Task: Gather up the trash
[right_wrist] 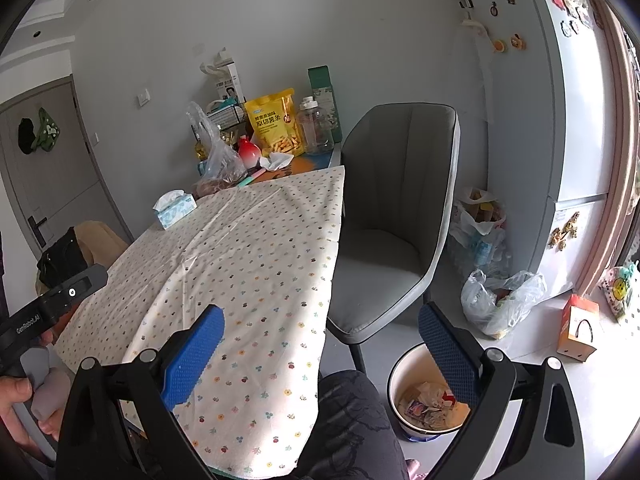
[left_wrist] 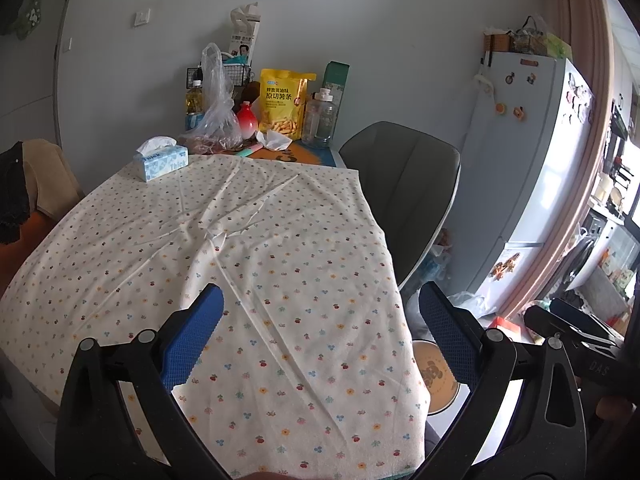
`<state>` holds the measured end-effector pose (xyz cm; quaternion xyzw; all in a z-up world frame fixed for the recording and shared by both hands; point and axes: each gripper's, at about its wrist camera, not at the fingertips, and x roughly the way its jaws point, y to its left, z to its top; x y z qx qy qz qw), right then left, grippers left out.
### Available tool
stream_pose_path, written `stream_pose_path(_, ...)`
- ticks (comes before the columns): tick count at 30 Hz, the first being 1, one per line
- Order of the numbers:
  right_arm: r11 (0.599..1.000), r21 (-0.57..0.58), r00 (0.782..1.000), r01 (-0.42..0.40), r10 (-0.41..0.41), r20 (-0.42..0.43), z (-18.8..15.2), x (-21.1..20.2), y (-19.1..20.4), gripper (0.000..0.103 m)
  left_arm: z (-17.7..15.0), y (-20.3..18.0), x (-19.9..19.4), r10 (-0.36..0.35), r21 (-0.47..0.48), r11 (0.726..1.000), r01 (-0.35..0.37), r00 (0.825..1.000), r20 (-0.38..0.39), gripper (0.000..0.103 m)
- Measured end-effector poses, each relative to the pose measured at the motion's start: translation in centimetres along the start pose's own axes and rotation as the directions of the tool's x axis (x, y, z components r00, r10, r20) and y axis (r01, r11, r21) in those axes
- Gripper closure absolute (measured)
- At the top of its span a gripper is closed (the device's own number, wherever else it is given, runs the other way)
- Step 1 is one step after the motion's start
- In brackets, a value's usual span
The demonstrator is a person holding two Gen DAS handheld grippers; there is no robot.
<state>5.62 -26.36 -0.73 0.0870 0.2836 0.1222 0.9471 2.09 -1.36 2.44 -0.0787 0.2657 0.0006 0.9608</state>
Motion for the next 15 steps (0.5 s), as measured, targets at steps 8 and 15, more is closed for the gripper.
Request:
stream_pose_path(8,1.0,-0.002,1.0,-0.001,0.001,-0.009,-0.14,0.23,0.01,0.008,-0.18,-0.08,-0.15,-0.002,0.008,1.0,0.002,1.0,0.001,0.006)
stream_pose_path(15,1.0,-0.005,1.0,0.01,-0.01,-0.021,-0.22,0.69,0.1,0.008,-0.52,0.45,0.81,-0.003,0.0,1.0,0.003,0.999,-0.034,0.006)
